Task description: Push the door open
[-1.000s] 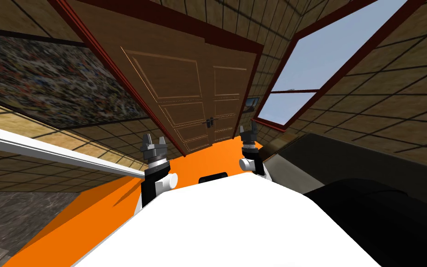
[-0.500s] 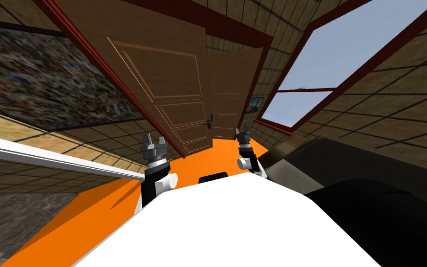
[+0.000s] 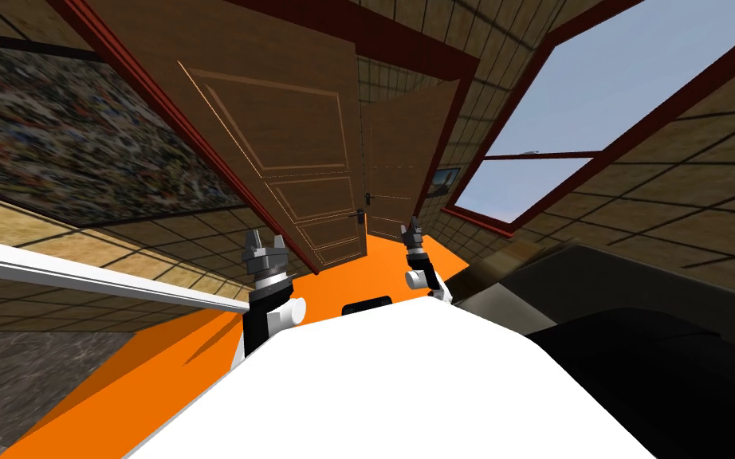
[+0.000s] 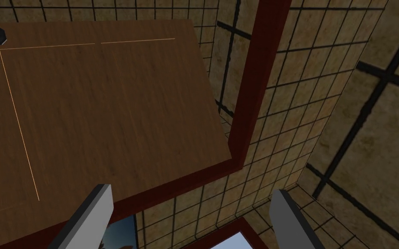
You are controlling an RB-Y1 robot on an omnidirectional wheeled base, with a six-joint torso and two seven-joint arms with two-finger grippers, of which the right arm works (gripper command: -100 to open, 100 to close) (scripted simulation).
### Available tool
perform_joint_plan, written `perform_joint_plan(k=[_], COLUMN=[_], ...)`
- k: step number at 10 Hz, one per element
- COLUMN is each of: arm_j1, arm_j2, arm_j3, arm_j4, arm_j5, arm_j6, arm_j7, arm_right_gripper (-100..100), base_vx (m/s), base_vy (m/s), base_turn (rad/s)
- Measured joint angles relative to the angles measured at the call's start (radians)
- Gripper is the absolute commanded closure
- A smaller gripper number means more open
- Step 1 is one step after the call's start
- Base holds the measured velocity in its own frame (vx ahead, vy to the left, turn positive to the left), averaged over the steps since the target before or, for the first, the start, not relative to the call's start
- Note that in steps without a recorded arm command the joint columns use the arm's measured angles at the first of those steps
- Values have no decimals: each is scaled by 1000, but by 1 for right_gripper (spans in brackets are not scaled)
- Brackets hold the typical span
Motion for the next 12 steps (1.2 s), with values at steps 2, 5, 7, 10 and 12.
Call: perform_joint_plan(k=[2,5,7,10,12], arm_j1=[-20,-48,-65,-88,-107], arm_j2=[-9,-18,-21,-23,-27], arm_j3=[0,6,11,21,24], arm_j4=[31,99,136,199,238], arm_j5=[0,4,7,13,15], arm_j6=[18,26,37,46,57], arm_j7=[-2,-2,-1,2,1], arm_right_gripper=[-100,-100,-100,-100,-100], base_vx=[119,95,93,87,109], base_vy=[-41,-34,-36,-39,-37], base_turn=[32,35,41,38,41])
